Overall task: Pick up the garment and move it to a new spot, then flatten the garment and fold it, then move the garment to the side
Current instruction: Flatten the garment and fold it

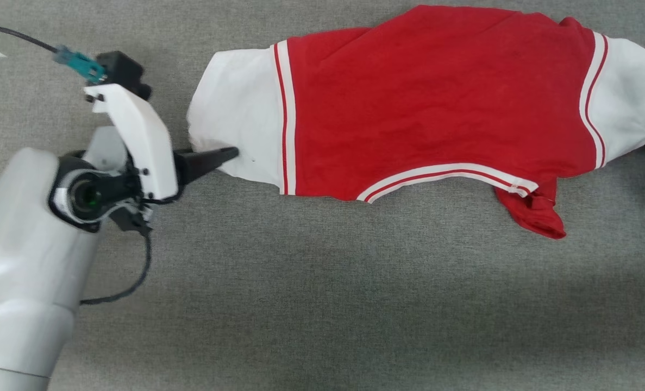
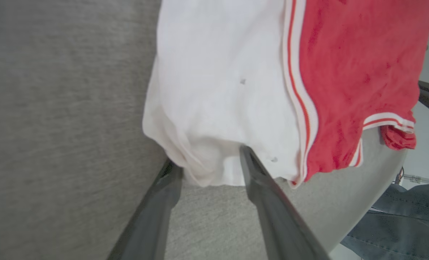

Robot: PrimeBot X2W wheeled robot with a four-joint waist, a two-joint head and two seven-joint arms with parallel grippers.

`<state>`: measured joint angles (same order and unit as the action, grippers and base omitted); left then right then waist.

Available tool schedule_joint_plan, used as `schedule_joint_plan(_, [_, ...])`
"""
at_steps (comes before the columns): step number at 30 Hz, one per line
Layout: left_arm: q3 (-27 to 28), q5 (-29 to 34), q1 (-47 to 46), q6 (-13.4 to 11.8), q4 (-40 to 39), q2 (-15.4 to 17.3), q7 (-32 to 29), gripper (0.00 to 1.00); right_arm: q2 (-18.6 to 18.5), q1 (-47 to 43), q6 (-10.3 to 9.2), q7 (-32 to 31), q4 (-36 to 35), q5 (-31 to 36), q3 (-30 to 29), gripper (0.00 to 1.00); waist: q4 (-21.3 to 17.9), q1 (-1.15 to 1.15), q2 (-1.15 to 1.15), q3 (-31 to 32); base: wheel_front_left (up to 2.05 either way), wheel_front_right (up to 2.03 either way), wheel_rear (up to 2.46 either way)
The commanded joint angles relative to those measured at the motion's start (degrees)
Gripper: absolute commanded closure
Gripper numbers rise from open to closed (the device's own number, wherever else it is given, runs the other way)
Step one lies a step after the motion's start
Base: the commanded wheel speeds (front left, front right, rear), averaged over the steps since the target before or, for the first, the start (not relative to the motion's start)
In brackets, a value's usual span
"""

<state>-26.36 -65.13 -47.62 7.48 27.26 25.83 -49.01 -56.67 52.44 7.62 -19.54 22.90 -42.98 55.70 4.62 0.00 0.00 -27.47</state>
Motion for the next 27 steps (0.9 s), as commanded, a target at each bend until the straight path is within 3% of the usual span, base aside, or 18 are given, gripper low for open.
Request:
schedule_joint_plan(1, [-2.0,-0.9,2.0,-0.1,0.4,-1.9,-0.9,0.55,0.7,-1.5,-0.18,-0.3,1.4,-0.4,1.8,1.0,-0.1,0.0,0.0,0.1,0.0,0.0,0.0])
schedule_joint_plan(3, [-2.2,-1.2,2.2,-0.1,0.2,-1.9,0.1,1.0,1.1,-1.3,-0.14,0.2,1.6,-0.5,2.2,1.0,-0.2,0.0,0.0,0.4,0.0,0.0,0.0])
schedule_joint_plan(14, [-2.3,-2.3,2.8,-0.1,-0.4,0.1,10.0,1.0,2.4,-1.8,-0.14,7.5,2.5,-4.0,-0.6,1.0,-1.3,0.0,0.0,3.7,0.0,0.0,0.0])
schedule_joint_plan(27, [-0.5,-5.9,5.2,-0.1,-9.4,3.1,22.8,1.0,0.9,-4.4,-0.14,15.2,-2.1,-9.0,-9.1,1.0,-2.7,0.0,0.0,6.0,0.0,0.0,0.0])
